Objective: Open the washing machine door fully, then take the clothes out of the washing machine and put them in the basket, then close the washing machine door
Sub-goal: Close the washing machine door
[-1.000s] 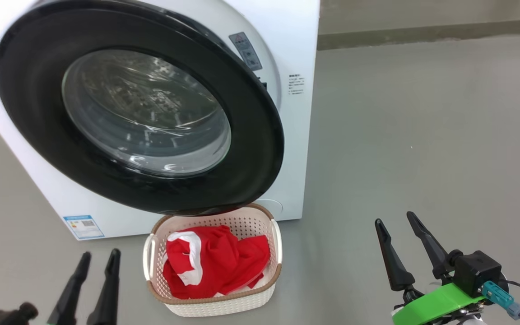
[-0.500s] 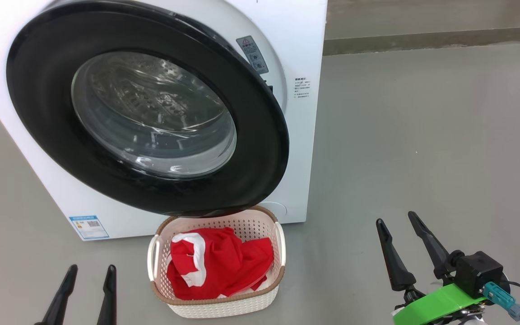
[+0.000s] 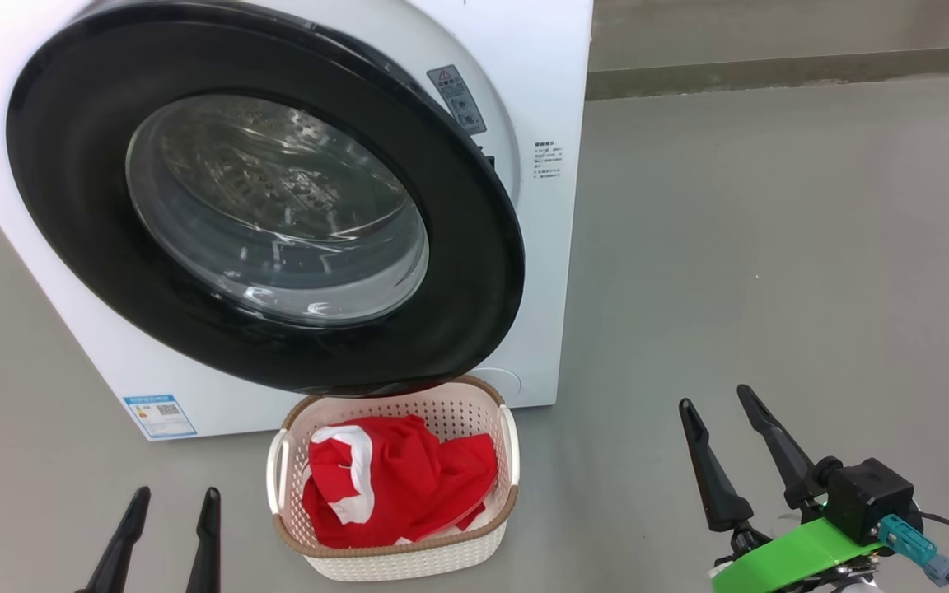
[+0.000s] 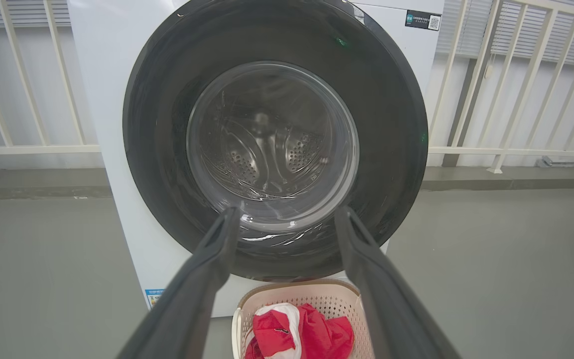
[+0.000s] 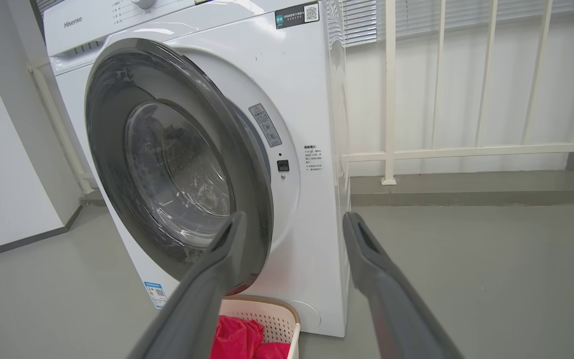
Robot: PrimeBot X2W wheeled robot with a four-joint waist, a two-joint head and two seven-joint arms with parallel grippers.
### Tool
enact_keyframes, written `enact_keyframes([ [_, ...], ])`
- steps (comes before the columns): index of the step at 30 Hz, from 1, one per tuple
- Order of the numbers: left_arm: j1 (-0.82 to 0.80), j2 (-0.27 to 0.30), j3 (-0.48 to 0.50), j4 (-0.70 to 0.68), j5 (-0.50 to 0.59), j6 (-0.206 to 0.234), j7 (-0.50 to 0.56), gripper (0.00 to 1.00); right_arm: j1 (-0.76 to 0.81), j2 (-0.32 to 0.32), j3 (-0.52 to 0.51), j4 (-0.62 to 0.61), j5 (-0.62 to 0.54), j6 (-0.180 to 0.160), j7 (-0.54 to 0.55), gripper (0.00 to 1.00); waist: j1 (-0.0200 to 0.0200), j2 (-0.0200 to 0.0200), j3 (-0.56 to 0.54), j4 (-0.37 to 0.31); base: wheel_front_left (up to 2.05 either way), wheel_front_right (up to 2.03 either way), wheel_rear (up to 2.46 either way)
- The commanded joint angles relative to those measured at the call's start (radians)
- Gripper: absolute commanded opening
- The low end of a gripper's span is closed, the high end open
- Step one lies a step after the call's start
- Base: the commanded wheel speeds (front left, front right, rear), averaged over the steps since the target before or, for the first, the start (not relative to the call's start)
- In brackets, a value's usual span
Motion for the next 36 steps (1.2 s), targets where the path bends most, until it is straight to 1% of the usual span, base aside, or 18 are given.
enact_keyframes([
  [1, -0.017, 0.015, 0.035, -0.024, 0.004, -0.005, -0.012, 1.00, -0.019, -0.002, 0.033, -0.029, 0.025, 0.008, -0.006, 1.00, 0.0000, -0.0001, -0.001, -0.002, 0.00, 0.00, 0.00],
  [9, -0.012, 0.014, 0.024, -0.033, 0.009, -0.005, -0.012, 1.00, -0.028, -0.002, 0.056, -0.019, 0.035, 0.008, -0.006, 1.00, 0.0000, -0.0001, 0.009, 0.001, 0.00, 0.00, 0.00],
  [10, -0.014, 0.014, 0.021, -0.034, 0.010, -0.005, -0.012, 1.00, -0.033, -0.002, 0.062, -0.014, 0.034, 0.008, -0.006, 0.95, 0.0000, -0.0001, 0.012, 0.004, 0.00, 0.00, 0.00],
  [11, -0.016, 0.014, 0.016, -0.036, 0.010, -0.005, -0.012, 1.00, -0.039, -0.002, 0.063, -0.010, 0.033, 0.008, -0.006, 0.55, 0.0000, -0.0001, 0.018, 0.008, 0.00, 0.00, 0.00],
  [12, -0.020, 0.015, 0.011, -0.037, 0.010, -0.005, -0.012, 1.00, -0.047, -0.002, 0.062, -0.006, 0.032, 0.008, -0.006, 0.22, 0.0000, -0.0001, 0.023, 0.013, 0.00, 0.00, 0.00],
  [13, -0.024, 0.015, 0.007, -0.038, 0.009, -0.005, -0.012, 1.00, -0.055, -0.002, 0.066, -0.002, 0.032, 0.008, -0.006, 0.00, 0.0000, -0.0001, 0.027, 0.019, 0.00, 0.00, 0.00],
  [19, -0.041, 0.013, -0.015, -0.050, 0.003, -0.005, -0.012, 1.00, -0.128, -0.002, 0.085, 0.052, 0.034, 0.008, -0.006, 0.00, 0.0000, -0.0001, 0.061, 0.063, 0.00, 0.00, 0.00],
  [23, -0.054, 0.012, -0.036, -0.057, -0.001, -0.005, -0.012, 1.00, -0.205, -0.002, 0.100, 0.127, 0.042, 0.008, -0.006, 0.00, 0.0000, -0.0001, 0.088, 0.099, 0.00, 0.00, 0.00],
  [32, -0.129, 0.017, -0.076, -0.065, -0.015, -0.006, -0.012, 1.00, -0.485, -0.002, 0.194, 0.287, 0.066, 0.008, -0.006, 0.00, 0.0000, -0.0001, 0.200, 0.169, 0.00, 0.00, 0.00],
  [36, -0.176, 0.017, -0.094, -0.060, -0.021, -0.006, -0.012, 1.00, -0.607, -0.002, 0.222, 0.378, 0.066, 0.008, -0.006, 0.00, 0.0000, -0.0001, 0.254, 0.200, 0.00, 0.00, 0.00],
])
